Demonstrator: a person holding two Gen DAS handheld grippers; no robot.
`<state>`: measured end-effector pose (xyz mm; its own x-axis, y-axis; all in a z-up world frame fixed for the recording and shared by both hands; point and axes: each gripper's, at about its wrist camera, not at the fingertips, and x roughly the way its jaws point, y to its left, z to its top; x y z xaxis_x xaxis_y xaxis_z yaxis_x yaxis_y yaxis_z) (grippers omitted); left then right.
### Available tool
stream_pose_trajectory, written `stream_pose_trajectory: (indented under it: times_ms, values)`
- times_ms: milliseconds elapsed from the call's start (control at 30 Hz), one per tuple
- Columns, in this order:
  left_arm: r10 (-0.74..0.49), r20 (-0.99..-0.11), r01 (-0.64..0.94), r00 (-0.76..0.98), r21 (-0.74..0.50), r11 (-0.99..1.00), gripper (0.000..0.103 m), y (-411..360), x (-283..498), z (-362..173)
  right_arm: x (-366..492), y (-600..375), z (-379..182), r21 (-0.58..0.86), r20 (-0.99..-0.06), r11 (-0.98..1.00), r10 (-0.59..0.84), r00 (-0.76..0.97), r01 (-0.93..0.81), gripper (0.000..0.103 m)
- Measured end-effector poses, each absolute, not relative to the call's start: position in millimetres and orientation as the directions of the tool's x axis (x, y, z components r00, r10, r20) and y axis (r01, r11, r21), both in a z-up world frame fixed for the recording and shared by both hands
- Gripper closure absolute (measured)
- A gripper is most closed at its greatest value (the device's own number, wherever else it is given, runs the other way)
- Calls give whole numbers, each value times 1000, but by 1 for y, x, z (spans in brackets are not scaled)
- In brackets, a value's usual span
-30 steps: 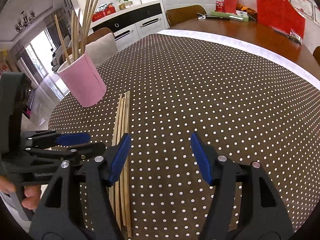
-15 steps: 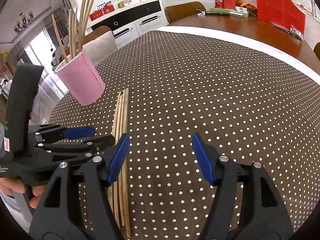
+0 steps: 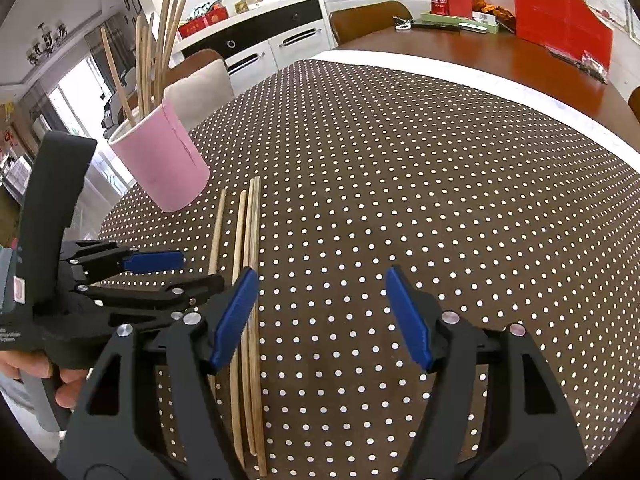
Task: Organize utensils
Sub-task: 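Close the right gripper on a loose chopstick while the left gripper grasps another one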
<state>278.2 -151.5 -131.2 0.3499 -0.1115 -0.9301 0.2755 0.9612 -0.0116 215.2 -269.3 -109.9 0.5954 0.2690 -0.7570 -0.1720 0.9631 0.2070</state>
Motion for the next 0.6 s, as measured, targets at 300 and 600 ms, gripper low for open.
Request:
stream_pose_trajectory:
  times_ms: [300,600]
  values:
    - [-145,-924,294,355,-37,955,94,-108,272,-132,239,-240,-120,194,-817,947,300,493,-254,48]
    - [-170,-919,288,354,-66,955,96,-85,272,-130,262,-216,-129,189,-871,936,300,389,-297,72]
